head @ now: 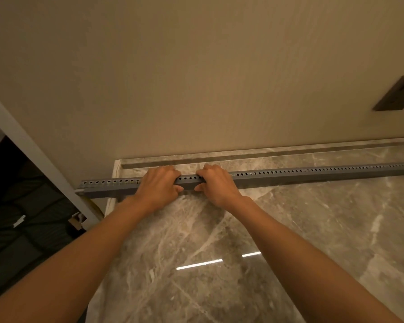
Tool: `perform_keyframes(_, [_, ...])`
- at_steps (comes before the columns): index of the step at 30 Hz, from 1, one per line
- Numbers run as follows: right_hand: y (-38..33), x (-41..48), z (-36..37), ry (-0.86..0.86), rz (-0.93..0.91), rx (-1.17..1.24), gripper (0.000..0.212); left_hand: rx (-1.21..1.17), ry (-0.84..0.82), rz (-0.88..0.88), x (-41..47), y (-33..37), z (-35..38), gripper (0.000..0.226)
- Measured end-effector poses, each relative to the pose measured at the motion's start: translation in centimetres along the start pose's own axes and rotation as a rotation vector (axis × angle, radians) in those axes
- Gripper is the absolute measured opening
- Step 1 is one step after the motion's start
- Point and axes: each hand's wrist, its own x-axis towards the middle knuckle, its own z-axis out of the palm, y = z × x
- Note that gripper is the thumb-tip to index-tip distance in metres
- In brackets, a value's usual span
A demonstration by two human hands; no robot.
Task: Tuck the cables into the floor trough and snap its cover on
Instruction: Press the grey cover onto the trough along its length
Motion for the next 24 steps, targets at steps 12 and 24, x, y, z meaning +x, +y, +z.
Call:
perform_keyframes(12, [-1.2,0.5,-0.5,-0.043,0.047,-0.012,0.019,-0.193,-0.040,-0.049,-1.2,-3.1,-1.5,0.027])
perform_keyframes(24, [-6.8,2.2,1.9,-0.060,-0.111,0.020,0.019,-0.070,-0.064,-0.130,-3.2,-7.8,-2.6,0.031])
